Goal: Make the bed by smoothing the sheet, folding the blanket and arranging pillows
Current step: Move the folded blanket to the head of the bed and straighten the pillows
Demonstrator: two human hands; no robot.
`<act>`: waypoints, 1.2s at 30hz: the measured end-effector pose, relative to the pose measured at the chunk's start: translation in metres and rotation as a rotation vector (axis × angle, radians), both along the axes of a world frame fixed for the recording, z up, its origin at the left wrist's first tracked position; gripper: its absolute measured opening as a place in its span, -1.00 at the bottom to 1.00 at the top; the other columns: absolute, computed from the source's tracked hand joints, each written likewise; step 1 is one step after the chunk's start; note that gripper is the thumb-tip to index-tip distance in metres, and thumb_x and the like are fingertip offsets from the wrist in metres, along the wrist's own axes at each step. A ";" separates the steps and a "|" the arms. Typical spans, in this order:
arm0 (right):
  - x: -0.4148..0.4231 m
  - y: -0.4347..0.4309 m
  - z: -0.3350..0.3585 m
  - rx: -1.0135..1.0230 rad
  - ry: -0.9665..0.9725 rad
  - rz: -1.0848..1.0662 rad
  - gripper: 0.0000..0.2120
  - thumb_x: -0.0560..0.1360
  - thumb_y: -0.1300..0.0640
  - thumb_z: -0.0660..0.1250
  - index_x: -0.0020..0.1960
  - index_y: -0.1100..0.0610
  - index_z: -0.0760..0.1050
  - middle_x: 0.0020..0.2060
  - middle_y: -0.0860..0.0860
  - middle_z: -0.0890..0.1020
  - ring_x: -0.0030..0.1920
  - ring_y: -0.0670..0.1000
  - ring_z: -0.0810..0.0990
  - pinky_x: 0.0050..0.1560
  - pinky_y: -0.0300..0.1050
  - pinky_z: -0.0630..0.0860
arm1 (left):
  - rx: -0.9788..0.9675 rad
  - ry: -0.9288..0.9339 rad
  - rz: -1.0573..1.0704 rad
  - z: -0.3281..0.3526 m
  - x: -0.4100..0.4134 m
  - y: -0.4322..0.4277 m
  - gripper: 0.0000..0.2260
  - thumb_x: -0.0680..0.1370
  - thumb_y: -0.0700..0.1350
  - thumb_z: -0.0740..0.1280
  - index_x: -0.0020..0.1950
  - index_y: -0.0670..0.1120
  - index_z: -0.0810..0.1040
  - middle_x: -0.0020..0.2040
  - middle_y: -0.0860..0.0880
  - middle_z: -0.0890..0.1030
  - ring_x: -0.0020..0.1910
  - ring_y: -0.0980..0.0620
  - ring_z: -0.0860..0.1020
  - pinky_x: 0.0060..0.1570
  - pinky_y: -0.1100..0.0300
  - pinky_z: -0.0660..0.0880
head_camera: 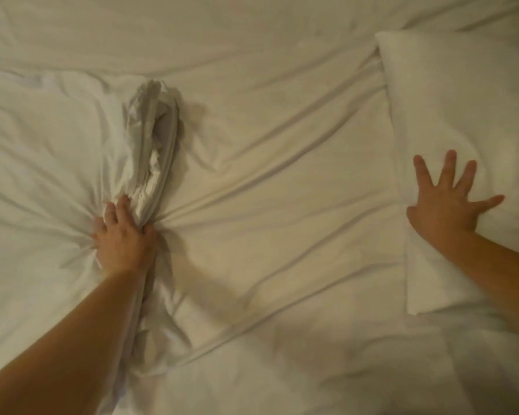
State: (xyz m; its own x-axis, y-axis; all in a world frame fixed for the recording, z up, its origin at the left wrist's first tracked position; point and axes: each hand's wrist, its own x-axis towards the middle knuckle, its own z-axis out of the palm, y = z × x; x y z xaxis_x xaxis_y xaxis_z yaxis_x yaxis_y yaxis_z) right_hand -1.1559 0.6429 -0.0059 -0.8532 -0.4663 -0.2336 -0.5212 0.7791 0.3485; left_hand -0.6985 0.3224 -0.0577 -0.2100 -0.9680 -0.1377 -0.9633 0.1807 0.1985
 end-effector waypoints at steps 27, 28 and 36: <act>0.017 0.035 0.028 0.003 -0.015 0.047 -0.28 0.62 0.28 0.08 0.61 -0.21 -0.13 0.60 0.16 -0.06 0.56 0.32 -0.01 0.17 0.67 0.26 | 0.145 0.040 0.001 0.043 0.002 -0.004 -0.30 0.50 0.07 0.48 0.46 -0.21 0.24 0.28 -0.37 0.48 0.19 -0.45 0.52 0.15 -0.24 0.46; 0.018 0.037 0.030 -0.004 -0.013 0.054 -0.27 0.61 0.29 0.10 0.62 -0.19 -0.10 0.60 0.17 -0.04 0.55 0.33 0.02 0.15 0.68 0.27 | 0.138 0.042 -0.009 0.044 0.002 -0.001 -0.30 0.47 0.09 0.50 0.43 -0.22 0.27 0.26 -0.37 0.50 0.17 -0.44 0.53 0.13 -0.23 0.47; 0.024 0.039 0.024 0.015 -0.027 0.040 -0.30 0.62 0.29 0.03 0.61 -0.21 -0.11 0.61 0.14 -0.06 0.56 0.30 -0.02 0.19 0.65 0.26 | 0.125 0.053 -0.047 0.040 0.003 0.012 -0.36 0.48 -0.04 0.50 0.42 -0.24 0.27 0.28 -0.37 0.44 0.20 -0.47 0.49 0.17 -0.25 0.45</act>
